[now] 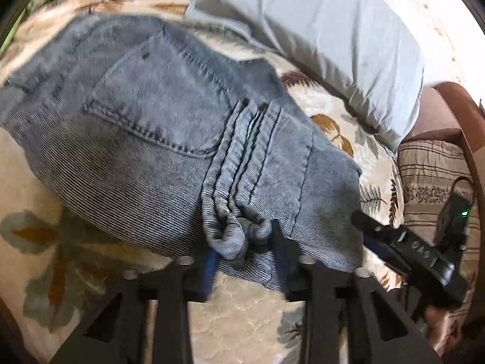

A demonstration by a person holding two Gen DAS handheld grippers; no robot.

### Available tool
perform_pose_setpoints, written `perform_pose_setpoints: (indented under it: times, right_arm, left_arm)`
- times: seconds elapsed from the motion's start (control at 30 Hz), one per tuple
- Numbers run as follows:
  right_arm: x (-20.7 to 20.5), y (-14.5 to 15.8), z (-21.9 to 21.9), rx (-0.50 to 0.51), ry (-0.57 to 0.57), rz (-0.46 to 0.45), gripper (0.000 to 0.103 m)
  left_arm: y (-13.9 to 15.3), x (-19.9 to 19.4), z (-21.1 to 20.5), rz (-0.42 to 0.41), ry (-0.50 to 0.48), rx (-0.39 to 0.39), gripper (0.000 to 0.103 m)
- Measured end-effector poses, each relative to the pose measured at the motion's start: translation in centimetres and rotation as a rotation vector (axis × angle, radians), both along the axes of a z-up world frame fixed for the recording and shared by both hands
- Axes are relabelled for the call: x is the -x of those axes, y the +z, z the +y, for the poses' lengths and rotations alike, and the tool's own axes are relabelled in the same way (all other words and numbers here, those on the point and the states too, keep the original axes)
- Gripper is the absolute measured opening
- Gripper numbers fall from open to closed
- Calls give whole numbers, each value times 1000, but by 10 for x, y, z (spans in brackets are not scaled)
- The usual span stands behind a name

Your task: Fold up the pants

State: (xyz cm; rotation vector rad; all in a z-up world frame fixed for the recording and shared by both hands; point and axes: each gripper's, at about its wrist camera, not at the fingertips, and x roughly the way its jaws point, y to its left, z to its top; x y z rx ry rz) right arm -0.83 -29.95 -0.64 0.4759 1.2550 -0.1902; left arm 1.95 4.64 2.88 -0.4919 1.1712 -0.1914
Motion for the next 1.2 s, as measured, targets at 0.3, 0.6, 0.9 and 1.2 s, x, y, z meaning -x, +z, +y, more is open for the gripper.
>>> perform_pose_setpoints:
  times: [0.3,0.6,0.9,1.2]
  right_arm:
    - [-2,1,20,62,65,13,19]
    - [3,49,60,294,130,-82,66]
    - [25,119,125,241,142,-208,68]
    - [-3,127,205,306,180,-237,69]
  left_arm:
    - [29,8,-19,-205,-80,-131,16]
    - [10,2,-11,-90,-84,-139,32]
    - [60,31,80,-86,89,-30,62]
    - [63,6,180,-38,282,-73,64]
